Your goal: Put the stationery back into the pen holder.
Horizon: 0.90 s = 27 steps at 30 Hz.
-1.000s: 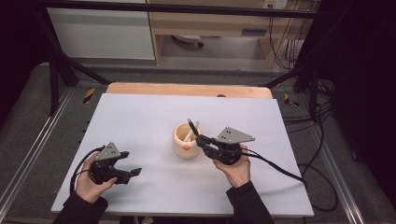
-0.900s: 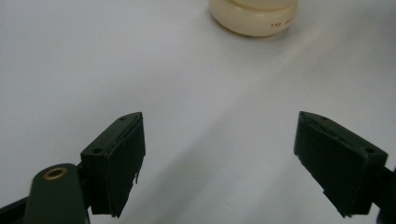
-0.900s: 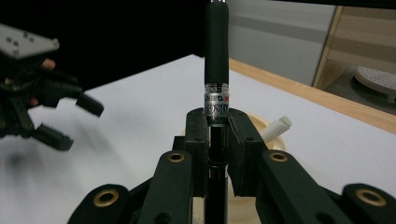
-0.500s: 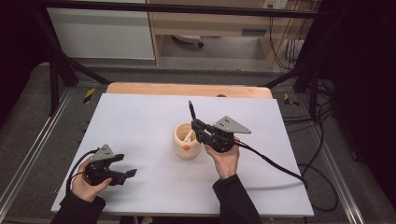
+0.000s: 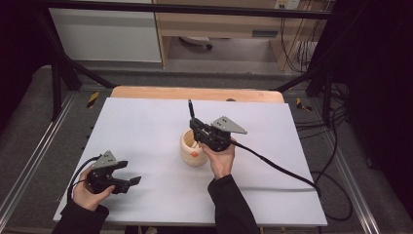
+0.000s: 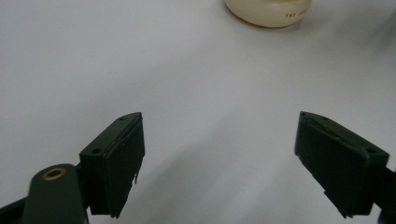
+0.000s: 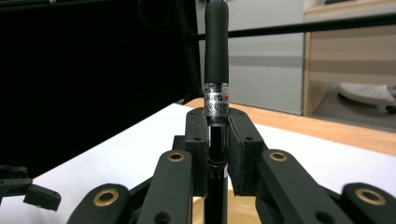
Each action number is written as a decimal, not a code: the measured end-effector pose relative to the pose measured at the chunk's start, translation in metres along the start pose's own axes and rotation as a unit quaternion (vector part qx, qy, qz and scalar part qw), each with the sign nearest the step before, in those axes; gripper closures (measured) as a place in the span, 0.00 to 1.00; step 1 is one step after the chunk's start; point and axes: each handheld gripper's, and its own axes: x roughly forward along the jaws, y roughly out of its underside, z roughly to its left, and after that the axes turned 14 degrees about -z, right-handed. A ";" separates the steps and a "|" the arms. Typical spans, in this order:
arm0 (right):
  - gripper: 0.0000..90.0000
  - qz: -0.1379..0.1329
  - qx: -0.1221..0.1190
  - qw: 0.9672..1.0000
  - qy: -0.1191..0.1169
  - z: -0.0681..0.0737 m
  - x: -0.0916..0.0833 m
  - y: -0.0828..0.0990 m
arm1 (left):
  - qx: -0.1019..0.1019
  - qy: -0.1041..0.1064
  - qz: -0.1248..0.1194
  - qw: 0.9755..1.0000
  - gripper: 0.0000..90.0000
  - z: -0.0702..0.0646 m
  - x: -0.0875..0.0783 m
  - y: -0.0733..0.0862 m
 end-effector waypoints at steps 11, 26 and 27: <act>0.89 0.038 -0.009 0.999 0.004 -0.001 0.009 0.020 | -0.001 -0.001 0.007 1.000 0.18 0.002 0.001 0.003; 0.89 0.061 -0.008 0.998 0.008 0.000 0.001 0.037 | -0.002 0.000 0.011 1.000 0.17 0.004 0.001 0.004; 0.88 0.065 -0.008 0.998 0.010 0.000 0.000 0.038 | -0.002 0.001 0.011 1.000 0.17 0.004 0.001 0.004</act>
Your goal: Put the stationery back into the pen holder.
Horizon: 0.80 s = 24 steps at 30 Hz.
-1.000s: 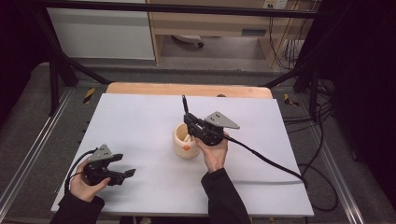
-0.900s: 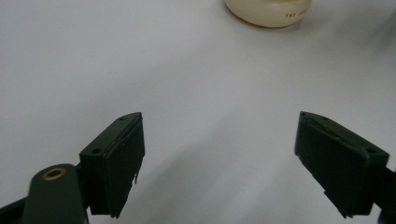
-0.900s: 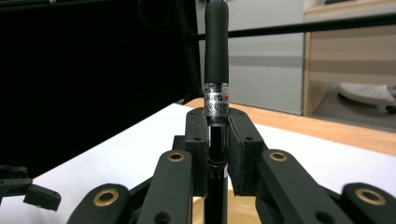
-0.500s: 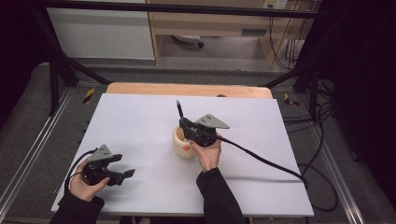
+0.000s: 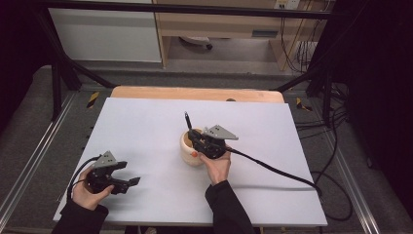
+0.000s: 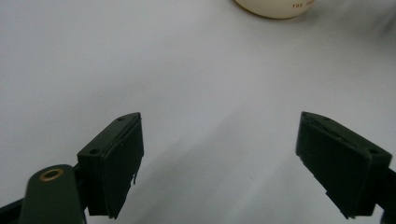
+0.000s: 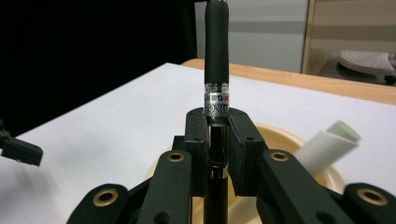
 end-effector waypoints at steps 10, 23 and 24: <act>0.67 0.006 -0.005 1.000 0.008 -0.003 -0.007 -0.003 | 0.000 0.001 0.003 1.000 0.17 0.000 0.001 0.001; 0.11 0.064 0.003 0.997 -0.036 -0.006 -0.038 -0.045 | -0.001 0.002 0.004 1.000 0.17 0.000 0.001 0.001; 0.09 0.071 0.000 0.997 -0.037 -0.007 -0.041 -0.047 | -0.002 0.003 0.005 1.000 0.17 0.000 0.001 0.001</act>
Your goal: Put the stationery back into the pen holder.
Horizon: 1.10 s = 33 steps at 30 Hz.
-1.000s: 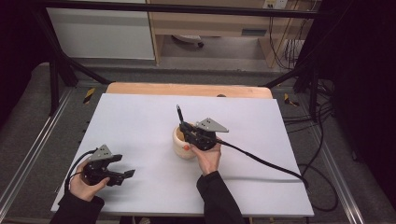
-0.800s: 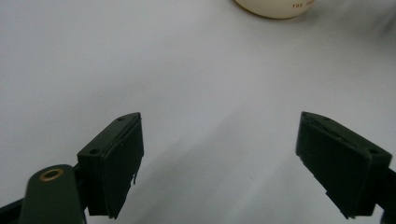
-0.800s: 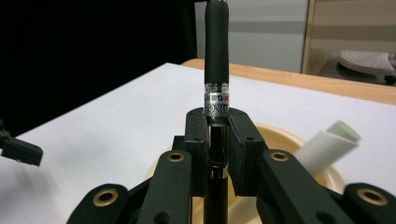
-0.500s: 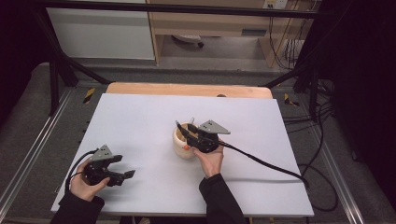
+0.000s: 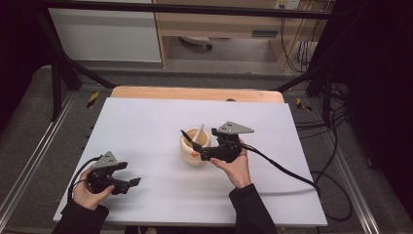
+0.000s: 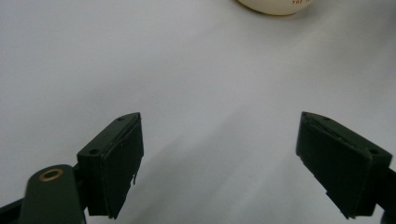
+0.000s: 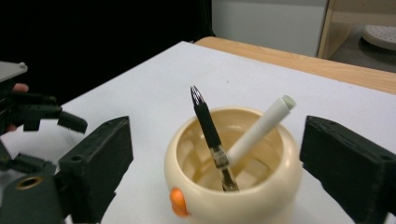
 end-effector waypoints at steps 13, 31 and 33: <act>0.01 0.041 -0.022 0.999 0.022 -0.025 -0.053 -0.004 | 0.000 -0.001 0.002 1.000 0.17 0.000 0.000 0.001; 0.01 0.076 0.000 0.997 0.014 -0.073 -0.113 0.058 | -0.002 0.002 0.002 1.000 0.15 0.001 0.001 0.003; 0.01 0.075 0.005 0.997 0.016 -0.078 -0.119 0.064 | -0.002 0.003 0.003 1.000 0.15 0.001 0.001 0.003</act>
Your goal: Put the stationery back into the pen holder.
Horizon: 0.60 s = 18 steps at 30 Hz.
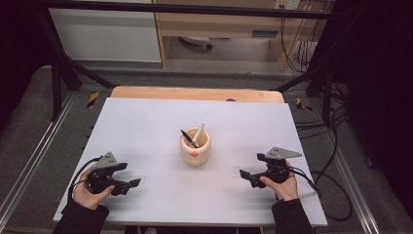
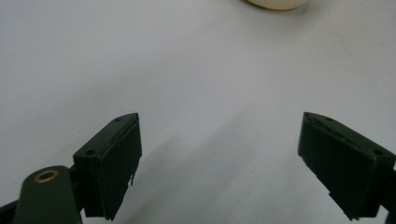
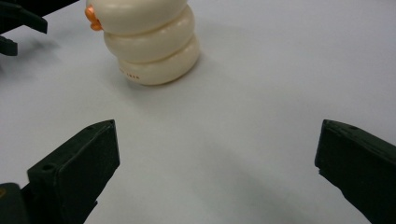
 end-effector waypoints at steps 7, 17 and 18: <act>0.01 0.007 0.003 1.000 -0.002 -0.012 -0.015 0.018 | -0.001 -0.001 0.002 1.000 0.15 0.000 0.001 0.001; 0.01 0.011 0.005 1.000 0.007 -0.020 -0.023 0.029 | -0.001 0.000 0.008 1.000 0.15 0.001 0.003 0.005; 0.01 0.011 0.003 1.000 0.007 -0.020 -0.023 0.029 | -0.001 0.000 0.008 1.000 0.15 0.001 0.003 0.005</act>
